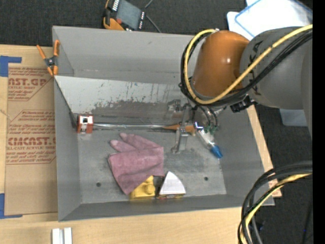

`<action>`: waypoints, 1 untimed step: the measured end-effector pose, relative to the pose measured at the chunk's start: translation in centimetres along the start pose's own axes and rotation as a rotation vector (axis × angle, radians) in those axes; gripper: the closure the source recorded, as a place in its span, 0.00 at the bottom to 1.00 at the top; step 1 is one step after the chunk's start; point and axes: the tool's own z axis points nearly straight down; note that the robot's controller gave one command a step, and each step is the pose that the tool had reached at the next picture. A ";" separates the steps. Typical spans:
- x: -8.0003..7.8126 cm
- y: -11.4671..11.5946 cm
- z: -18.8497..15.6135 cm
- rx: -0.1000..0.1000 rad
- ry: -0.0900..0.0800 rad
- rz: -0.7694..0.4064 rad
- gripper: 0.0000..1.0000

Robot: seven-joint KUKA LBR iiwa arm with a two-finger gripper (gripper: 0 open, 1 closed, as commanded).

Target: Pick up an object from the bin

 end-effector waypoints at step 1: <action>0.0 0.0 0.0 0.000 0.000 0.000 0.00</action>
Offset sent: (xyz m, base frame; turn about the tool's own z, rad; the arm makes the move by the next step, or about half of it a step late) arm -0.0155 0.0336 -0.0599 -0.0071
